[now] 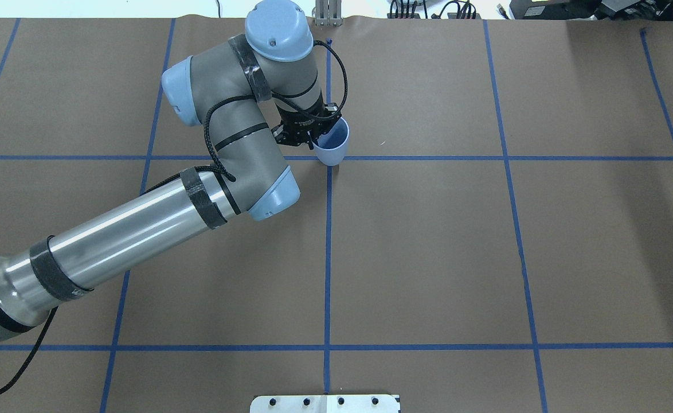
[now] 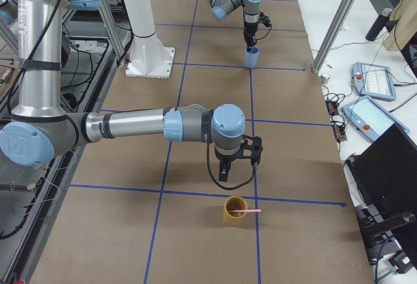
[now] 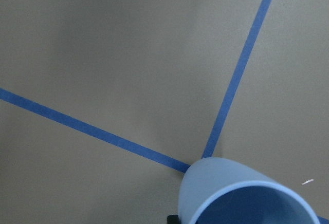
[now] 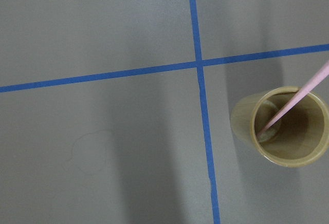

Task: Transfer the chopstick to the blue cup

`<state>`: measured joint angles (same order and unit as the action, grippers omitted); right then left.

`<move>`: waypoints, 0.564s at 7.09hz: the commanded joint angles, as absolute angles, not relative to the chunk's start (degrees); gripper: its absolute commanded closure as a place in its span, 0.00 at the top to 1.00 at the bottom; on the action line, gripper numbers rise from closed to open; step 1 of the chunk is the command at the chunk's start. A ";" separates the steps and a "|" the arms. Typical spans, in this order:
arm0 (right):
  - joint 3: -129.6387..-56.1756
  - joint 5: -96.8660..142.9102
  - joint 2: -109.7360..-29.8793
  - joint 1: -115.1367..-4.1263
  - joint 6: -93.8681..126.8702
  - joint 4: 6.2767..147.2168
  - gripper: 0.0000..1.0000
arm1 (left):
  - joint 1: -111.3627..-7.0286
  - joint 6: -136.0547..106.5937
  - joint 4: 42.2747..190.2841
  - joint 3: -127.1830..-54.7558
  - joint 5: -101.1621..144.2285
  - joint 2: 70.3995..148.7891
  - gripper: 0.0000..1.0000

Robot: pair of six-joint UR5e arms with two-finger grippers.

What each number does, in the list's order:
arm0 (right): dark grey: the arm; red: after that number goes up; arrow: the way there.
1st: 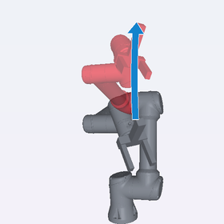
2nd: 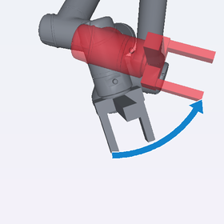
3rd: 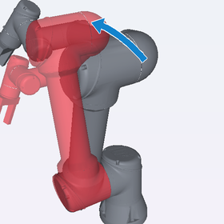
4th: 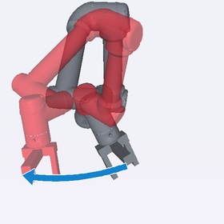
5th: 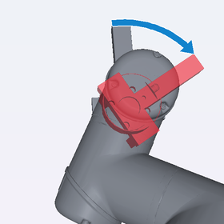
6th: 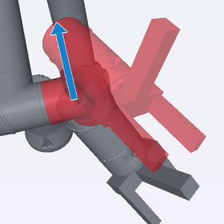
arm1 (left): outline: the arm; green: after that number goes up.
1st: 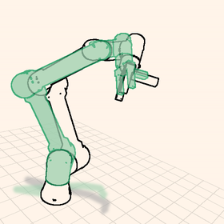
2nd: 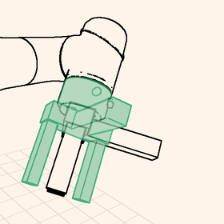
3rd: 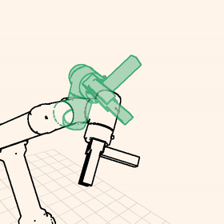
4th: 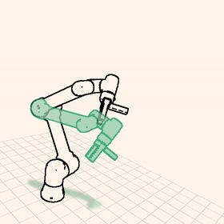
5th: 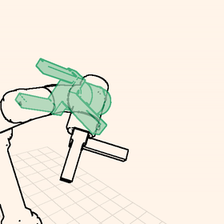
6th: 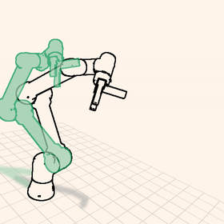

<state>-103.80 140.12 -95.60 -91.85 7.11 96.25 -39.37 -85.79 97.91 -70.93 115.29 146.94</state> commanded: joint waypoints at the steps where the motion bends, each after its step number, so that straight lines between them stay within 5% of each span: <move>1: -103.71 140.10 -95.62 -91.85 7.12 96.24 1.00 | -38.94 -85.61 97.82 -71.19 115.14 146.43 0.09; 3: -103.62 140.62 -95.62 -91.76 7.12 96.15 1.00 | -38.94 -81.60 97.74 -74.77 115.05 143.28 0.74; 4: -103.71 140.71 -95.54 -91.76 7.03 96.15 1.00 | -39.02 -80.78 97.56 -78.97 115.05 140.74 0.98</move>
